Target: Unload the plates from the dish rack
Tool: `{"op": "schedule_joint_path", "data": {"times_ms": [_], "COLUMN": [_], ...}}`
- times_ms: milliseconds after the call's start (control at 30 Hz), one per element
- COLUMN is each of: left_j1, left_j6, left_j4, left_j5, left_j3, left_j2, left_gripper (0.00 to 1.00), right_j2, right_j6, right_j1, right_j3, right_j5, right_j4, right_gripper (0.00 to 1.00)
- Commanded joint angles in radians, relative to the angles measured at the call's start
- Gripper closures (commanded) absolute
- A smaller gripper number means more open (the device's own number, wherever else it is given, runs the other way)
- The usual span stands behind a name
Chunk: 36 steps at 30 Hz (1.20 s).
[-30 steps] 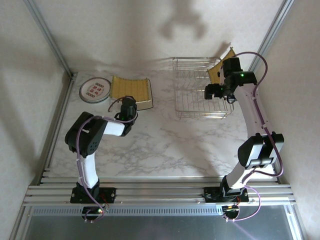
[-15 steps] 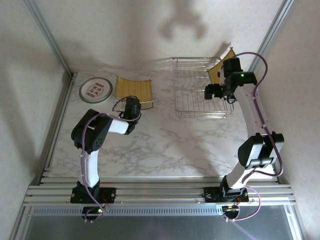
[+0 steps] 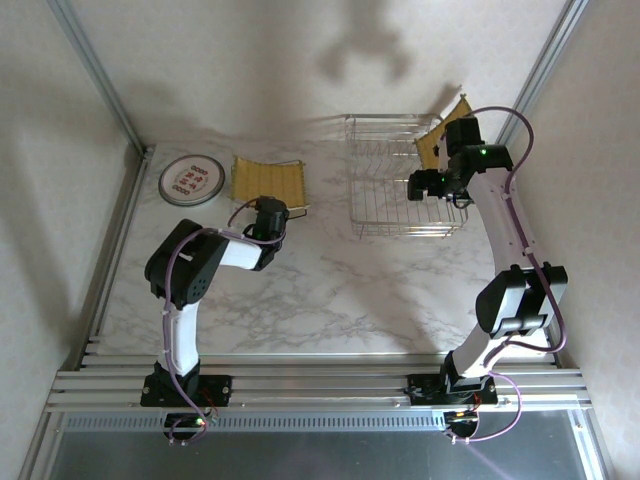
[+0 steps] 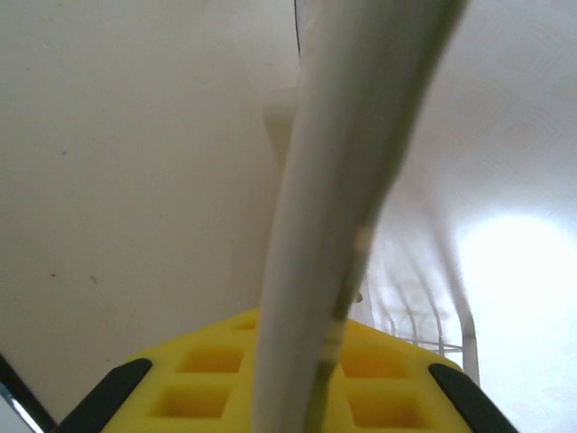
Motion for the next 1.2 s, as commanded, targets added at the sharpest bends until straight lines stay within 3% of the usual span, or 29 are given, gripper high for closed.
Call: {"op": "schedule_joint_path", "data": {"times_ms": [0,300,500,600,833,1067,1167], "left_j1": [-0.006,-0.008,-0.012,-0.012,-0.021,-0.029,-0.031], "left_j6": [-0.02,-0.069,-0.062,-0.037,-0.001,0.038,0.066], "left_j4": [-0.043,-0.07,-0.129,-0.267,-0.417,-0.531,-0.564], "left_j5": [-0.084,-0.106,-0.074,-0.04,-0.007,0.041,0.056], "left_j3": [0.016,0.008,0.045,0.108,0.143,0.153,0.149], "left_j2": [-0.015,0.011,0.027,0.023,0.0,-0.031,-0.047], "left_gripper": [0.82,0.81,0.64,0.46,0.3,0.01,0.0], "right_j2": [-0.013,-0.004,-0.007,-0.011,-0.038,-0.068,-0.075], "right_j6": [-0.006,-0.005,-0.005,-0.002,0.007,0.022,0.027], "right_j1": [-0.009,-0.008,-0.008,-0.008,-0.009,-0.008,-0.008], "right_j3": [-0.014,-0.003,-0.001,-0.002,-0.028,-0.063,-0.072], "right_j5": [-0.013,-0.034,-0.034,-0.039,-0.052,-0.074,-0.084], "right_j4": [0.009,0.002,0.001,0.004,0.022,0.053,0.063], "right_gripper": [0.01,0.01,0.01,0.01,0.01,0.01,0.01]}}
